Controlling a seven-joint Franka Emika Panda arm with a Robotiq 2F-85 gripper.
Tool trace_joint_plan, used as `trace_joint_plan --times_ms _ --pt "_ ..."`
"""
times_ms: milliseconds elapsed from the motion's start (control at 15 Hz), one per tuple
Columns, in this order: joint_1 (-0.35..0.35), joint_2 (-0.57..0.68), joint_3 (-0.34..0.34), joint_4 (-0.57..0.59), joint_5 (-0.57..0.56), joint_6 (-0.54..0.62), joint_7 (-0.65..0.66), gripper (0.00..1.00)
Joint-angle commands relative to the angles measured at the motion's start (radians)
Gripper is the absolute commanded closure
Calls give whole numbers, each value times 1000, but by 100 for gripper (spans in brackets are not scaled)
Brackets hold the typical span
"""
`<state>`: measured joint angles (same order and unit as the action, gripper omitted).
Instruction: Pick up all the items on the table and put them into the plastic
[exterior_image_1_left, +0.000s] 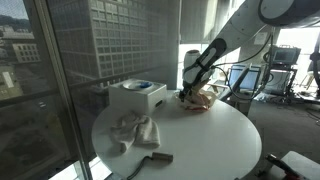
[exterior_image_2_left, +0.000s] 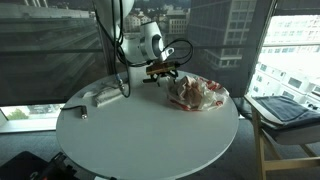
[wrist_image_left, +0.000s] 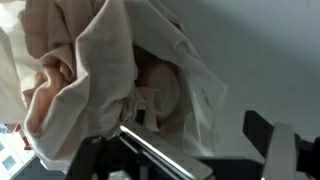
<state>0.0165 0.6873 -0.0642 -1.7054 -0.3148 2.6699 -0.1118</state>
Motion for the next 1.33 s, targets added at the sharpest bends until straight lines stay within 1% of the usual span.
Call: trace_joint_plan --times_ms 0,133,200,267,333,400,467,533,600,667,733,933,1067,1267 --pt "-61 79 66 120 82 -6 -95 0" --pt "-82 111 90 157 112 -17 -130 0" --pt "-95 127 105 175 129 -23 -148 5" --pt "-106 139 117 185 144 -27 -161 26" --pt "-117 151 132 198 161 -33 -177 29" --pt "-126 159 147 203 174 -35 -194 30" --pt "-139 164 167 206 192 -32 -213 38" --pt "-162 167 204 202 220 -26 -246 46" --pt "-176 170 230 200 241 -23 -268 56" --pt "-190 173 253 198 259 -26 -294 62" --pt "-204 175 271 196 279 -32 -311 71" --pt "-246 171 315 176 345 -46 -337 92" --pt "-270 151 337 152 401 -91 -330 100" --pt "-326 102 402 100 494 -194 -387 99"
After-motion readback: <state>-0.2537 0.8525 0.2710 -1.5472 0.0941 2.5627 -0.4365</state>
